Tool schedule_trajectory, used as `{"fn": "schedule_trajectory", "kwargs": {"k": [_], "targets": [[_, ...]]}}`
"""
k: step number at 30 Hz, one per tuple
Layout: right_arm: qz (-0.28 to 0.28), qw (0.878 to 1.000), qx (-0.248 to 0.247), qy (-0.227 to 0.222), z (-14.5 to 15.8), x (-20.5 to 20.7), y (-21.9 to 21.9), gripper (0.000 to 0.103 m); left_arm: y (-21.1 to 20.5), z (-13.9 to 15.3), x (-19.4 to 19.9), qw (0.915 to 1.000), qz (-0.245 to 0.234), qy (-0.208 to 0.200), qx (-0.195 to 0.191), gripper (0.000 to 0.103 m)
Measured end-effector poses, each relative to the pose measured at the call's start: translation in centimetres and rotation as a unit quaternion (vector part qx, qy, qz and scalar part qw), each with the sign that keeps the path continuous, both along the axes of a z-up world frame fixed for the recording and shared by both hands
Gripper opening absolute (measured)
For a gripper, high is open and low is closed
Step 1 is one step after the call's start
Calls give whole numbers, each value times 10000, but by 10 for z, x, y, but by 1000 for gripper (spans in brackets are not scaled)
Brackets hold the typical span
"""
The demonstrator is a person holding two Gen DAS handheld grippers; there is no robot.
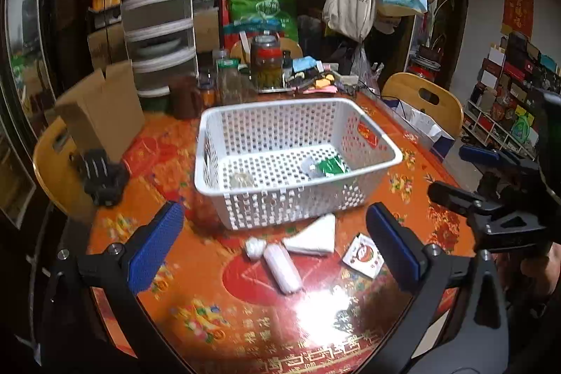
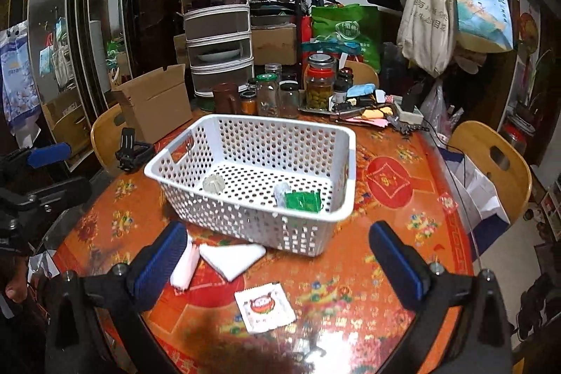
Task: Organize soft objects
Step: 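Withdraw both grippers and move toward the white rolled towel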
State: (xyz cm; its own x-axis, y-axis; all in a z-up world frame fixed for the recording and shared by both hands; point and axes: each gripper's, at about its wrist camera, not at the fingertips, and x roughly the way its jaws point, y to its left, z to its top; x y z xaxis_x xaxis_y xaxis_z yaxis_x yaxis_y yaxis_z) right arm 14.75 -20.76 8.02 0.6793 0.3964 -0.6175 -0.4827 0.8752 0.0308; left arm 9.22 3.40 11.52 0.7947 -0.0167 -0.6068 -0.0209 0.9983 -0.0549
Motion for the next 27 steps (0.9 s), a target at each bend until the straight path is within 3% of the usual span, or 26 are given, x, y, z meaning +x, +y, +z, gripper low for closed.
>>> {"fn": "schedule_trajectory", "kwargs": {"k": [6,11,18,20,27], "targets": [[-66,9999,-146,-30,-19,-17,-3,103,8,-35,-1,9995,53,180,-271,103],[52,10000,12,26,-42,-28,-9,103,3,-70,0,9992,68,343,-217,103],[27,9975,66,703,-108,-11,-12,103,0,-135,32,9954,88,901,-327,102],[-25,9963,132,845,-121,-7,-15,103,-3,-149,40,9941,61,1027,-333,100],[-69,9956,168,923,-140,-7,-17,102,-16,-188,61,9901,-1,1360,-346,72]]}}
